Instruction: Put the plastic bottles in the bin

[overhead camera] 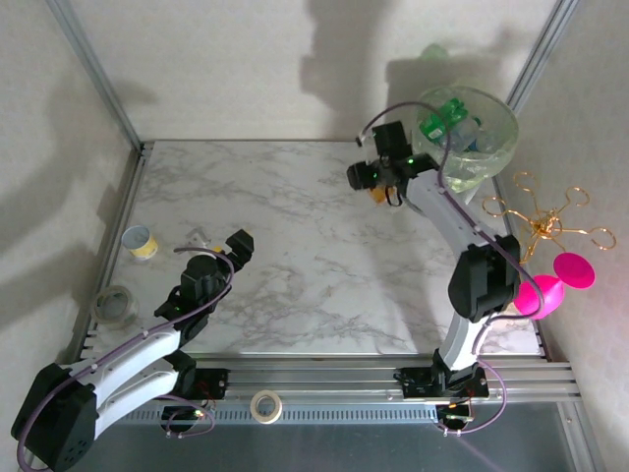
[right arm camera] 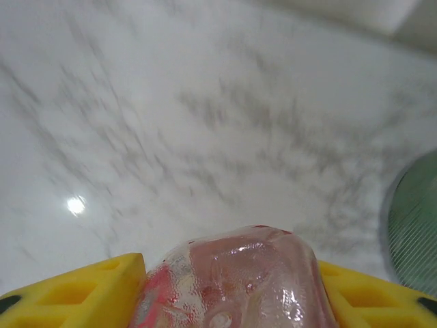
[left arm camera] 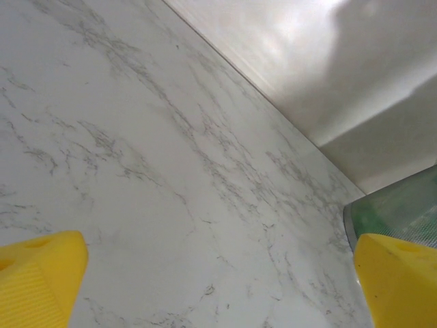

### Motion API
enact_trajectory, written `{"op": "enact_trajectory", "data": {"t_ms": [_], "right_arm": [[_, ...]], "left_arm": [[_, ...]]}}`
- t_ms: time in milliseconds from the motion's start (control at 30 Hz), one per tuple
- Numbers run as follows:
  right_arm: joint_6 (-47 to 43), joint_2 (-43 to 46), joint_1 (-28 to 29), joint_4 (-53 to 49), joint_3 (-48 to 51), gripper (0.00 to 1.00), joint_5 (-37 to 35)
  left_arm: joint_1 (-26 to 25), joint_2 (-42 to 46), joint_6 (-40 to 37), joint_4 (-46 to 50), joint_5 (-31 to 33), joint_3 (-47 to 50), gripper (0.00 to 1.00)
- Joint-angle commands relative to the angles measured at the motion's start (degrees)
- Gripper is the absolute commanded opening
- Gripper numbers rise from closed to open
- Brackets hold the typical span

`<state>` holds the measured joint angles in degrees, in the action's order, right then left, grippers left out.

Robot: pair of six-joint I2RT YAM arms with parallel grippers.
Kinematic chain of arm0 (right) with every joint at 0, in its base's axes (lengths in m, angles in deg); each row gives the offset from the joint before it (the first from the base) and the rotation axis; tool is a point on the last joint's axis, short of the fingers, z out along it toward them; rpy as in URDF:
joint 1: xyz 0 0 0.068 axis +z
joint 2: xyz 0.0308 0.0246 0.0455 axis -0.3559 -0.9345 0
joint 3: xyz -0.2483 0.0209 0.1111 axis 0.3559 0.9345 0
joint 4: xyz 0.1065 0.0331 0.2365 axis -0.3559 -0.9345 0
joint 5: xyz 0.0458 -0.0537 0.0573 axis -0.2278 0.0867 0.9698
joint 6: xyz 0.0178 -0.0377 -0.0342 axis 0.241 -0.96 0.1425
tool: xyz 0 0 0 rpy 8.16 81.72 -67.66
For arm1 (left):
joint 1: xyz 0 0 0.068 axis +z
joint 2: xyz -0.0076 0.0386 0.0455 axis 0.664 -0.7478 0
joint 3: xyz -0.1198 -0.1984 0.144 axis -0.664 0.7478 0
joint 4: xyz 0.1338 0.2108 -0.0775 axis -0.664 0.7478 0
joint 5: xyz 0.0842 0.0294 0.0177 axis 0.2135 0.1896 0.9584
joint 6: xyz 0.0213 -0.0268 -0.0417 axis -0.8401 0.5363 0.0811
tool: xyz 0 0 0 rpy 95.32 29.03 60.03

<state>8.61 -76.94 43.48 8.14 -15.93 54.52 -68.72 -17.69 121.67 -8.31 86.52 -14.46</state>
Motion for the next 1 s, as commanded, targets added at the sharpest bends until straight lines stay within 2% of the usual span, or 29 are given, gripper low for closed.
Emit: {"op": "enact_trajectory", "data": {"t_ms": [0,233,433,600,967], "right_arm": [[4.7,4.0,-3.0,1.2,-6.4,0.47,3.8],[11.1,7.7,-13.1,6.1,-14.4,0.44,6.0],[12.0,8.2,-20.2,11.8,-15.6,0.45,1.0],[9.7,6.5,-22.7,13.5,-15.6,0.45,-7.0],[12.5,3.9,-25.0,18.8,-8.3,0.47,-11.7]], "left_arm": [[0.7,-0.2,0.2,-1.4,-0.8,0.8,1.0],[0.9,0.9,-0.2,-1.4,-0.2,1.8,0.99],[1.2,2.2,-0.6,-0.5,0.1,2.2,1.0],[1.3,3.7,-0.6,0.3,0.6,2.6,1.0],[1.6,7.1,-1.1,3.0,1.6,2.8,1.0]]}}
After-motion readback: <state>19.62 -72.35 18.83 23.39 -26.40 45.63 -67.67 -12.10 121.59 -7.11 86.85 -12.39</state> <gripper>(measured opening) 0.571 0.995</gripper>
